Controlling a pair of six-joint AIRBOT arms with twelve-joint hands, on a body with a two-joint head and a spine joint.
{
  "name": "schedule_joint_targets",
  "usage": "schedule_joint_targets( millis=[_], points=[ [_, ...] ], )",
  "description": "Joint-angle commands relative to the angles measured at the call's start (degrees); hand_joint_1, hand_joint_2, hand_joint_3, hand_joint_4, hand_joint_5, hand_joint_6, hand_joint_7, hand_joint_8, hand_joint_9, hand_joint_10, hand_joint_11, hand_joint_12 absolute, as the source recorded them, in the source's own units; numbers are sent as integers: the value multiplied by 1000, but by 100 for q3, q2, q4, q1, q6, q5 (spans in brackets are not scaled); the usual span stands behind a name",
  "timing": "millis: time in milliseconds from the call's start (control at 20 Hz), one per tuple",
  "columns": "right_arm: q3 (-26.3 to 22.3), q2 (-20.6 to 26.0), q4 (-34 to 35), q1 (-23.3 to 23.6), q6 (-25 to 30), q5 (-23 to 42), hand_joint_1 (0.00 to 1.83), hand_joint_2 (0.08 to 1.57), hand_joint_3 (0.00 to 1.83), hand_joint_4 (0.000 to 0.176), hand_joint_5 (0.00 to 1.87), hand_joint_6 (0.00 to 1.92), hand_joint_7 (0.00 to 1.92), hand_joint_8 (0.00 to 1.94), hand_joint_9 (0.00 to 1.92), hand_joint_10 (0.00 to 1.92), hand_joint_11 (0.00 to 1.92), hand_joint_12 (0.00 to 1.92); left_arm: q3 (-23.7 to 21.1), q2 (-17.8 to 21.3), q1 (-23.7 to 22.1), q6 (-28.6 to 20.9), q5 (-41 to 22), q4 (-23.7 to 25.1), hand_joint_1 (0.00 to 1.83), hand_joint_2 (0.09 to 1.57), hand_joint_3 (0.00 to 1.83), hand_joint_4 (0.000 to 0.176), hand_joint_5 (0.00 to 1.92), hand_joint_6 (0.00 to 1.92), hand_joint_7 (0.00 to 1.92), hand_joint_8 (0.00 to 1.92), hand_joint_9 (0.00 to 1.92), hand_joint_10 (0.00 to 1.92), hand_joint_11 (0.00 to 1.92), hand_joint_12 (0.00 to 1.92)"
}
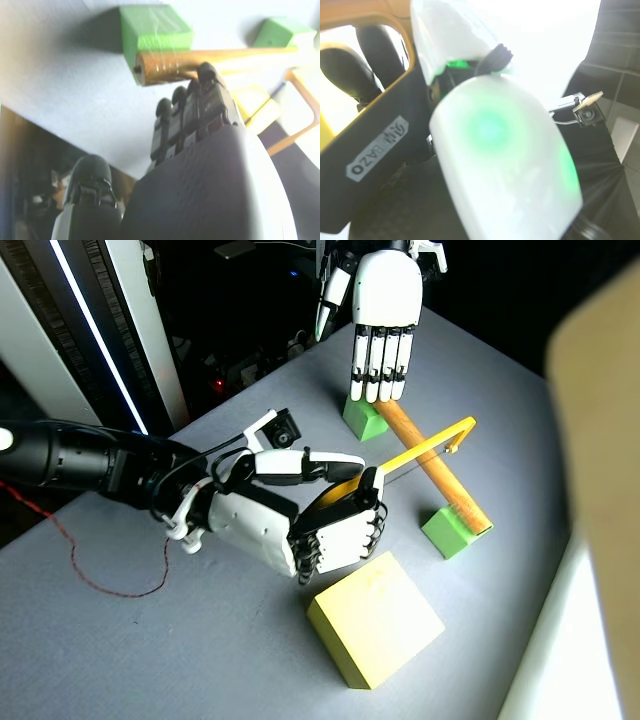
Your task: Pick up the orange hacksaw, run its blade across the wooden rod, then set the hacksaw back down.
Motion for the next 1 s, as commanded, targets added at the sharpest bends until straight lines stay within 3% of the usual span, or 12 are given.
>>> schedule_joint_targets(
  millis=[0,350,750,950],
  points=[
    [34,-15,-367,104,67,564,1255,1128,0,0,947,845,989,1200,916,1132,808,1498,31,-10,-26,-17,-121,-80,70,1285,1,0,93,2,71,2,42,2,0,117],
    [129,-186,-346,145,-140,381,1249,1138,1,0,922,888,970,1225,901,1119,793,1485,30,-18,-32,-17,-121,-80,57,1278,0,0,96,2,85,3,63,3,0,186],
    [150,-359,-296,158,-437,126,1248,1156,1,0,858,972,961,1254,909,1170,818,1493,31,-36,-33,-17,-121,-80,62,1286,0,0,102,5,79,3,45,3,2,89],
    [303,-482,-298,207,-519,103,1250,1139,1,0,903,915,982,1210,901,1153,800,1509,36,-55,-53,-17,-121,-80,0,1299,2,0,82,4,57,5,26,6,15,28]
  ],
)
